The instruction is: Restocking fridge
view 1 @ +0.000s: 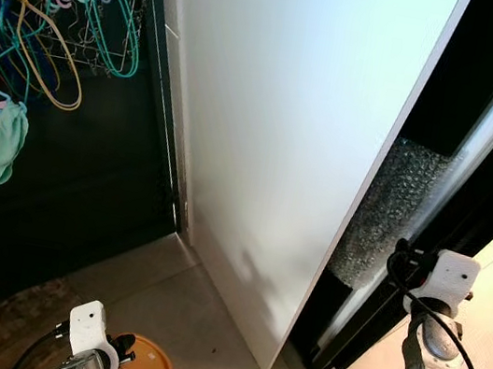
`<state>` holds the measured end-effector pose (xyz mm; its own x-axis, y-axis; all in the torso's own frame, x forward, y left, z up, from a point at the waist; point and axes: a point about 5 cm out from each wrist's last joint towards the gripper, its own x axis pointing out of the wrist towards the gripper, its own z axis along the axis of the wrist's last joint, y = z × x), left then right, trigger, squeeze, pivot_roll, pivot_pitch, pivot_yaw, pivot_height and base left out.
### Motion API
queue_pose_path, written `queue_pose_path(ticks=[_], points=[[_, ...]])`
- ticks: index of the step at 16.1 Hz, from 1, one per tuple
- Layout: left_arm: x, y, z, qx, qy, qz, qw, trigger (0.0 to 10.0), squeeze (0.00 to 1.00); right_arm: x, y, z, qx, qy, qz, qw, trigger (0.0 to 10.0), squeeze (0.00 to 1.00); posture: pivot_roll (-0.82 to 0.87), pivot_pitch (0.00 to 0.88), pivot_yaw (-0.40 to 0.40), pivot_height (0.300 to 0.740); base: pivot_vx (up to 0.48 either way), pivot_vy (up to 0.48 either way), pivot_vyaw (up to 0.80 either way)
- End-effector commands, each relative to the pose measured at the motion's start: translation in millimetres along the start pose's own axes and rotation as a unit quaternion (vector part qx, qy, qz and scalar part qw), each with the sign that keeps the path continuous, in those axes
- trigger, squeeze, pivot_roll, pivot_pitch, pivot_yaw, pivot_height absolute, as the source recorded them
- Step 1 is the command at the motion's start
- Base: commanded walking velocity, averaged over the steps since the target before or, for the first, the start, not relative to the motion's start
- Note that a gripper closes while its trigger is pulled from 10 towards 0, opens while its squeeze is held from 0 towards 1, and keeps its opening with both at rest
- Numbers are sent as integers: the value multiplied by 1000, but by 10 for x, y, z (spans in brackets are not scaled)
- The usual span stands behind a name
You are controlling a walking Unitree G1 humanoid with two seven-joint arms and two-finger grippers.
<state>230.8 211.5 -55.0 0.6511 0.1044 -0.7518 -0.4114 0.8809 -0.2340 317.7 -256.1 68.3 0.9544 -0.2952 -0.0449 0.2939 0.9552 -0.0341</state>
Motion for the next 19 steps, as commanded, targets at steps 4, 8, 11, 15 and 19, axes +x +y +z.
queue_pose_path(ticks=[4, 8, 11, 15, 19], points=[[4, -9, 3, 6, 9, 1, 1000, 10000, 0, -42, -160, -40, -20, 1, -46, 999, 10000, 0, 42, 0, 11, 740, 0, 0, 0], [4, -11, 2, 6, 10, 0, 1000, 10000, 0, -125, -260, -170, -37, 27, -74, 996, 10000, 0, 39, 0, 12, 740, 0, 0, 0], [5, -14, 8, 5, 10, -1, 1000, 10000, 0, -252, -362, -356, -64, 68, -118, 989, 10000, 0, 39, 0, 13, 740, 0, 0, 0], [5, -11, 10, 6, 10, -1, 1000, 10000, 0, -388, -438, -534, -63, 111, -152, 980, 10000, 0, 38, 0, 14, 740, 0, 0, 0], [4, -10, -1, 6, 12, -1, 1000, 10000, 0, -575, -631, -707, -87, 155, -213, 961, 10000, 0, 39, 0, 12, 740, 0, 0, 0]])
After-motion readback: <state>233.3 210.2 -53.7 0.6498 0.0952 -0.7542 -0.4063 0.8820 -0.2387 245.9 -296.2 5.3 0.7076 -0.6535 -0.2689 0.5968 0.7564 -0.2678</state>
